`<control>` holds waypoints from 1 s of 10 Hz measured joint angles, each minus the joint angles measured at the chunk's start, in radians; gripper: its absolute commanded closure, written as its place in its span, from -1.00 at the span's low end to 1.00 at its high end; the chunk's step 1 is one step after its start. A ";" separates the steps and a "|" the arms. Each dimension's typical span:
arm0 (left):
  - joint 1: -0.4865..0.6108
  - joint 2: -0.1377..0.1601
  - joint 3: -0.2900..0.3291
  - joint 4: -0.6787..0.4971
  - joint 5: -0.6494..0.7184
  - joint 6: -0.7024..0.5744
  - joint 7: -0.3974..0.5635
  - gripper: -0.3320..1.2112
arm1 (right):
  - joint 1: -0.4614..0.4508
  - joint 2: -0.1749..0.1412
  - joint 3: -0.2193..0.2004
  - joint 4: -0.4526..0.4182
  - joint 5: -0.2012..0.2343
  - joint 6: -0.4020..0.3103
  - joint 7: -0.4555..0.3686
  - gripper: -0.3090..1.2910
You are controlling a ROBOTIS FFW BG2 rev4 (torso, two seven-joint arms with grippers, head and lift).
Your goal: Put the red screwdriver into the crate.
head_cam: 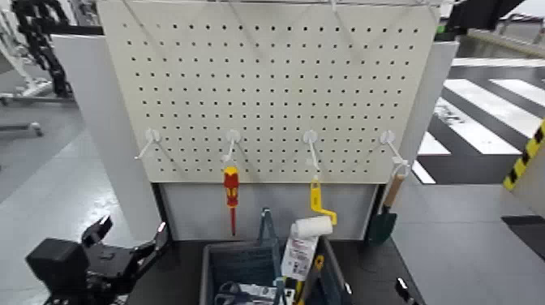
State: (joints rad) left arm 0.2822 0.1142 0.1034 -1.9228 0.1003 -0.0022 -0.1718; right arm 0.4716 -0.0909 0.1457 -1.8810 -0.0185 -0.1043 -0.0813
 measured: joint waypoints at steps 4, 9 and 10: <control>-0.003 0.004 -0.005 0.004 0.001 -0.002 0.000 -0.39 | -0.004 -0.002 0.001 0.006 -0.001 -0.003 0.000 -0.36; -0.042 0.023 -0.033 0.007 0.020 0.058 -0.051 -0.40 | -0.004 -0.001 0.002 0.008 -0.003 -0.003 0.000 -0.36; -0.061 0.031 -0.042 0.008 0.021 0.085 -0.077 -0.40 | -0.004 -0.001 0.002 0.008 -0.003 -0.003 0.000 -0.36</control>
State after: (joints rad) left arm 0.2209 0.1457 0.0615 -1.9143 0.1213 0.0823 -0.2487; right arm 0.4678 -0.0921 0.1473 -1.8730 -0.0215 -0.1074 -0.0813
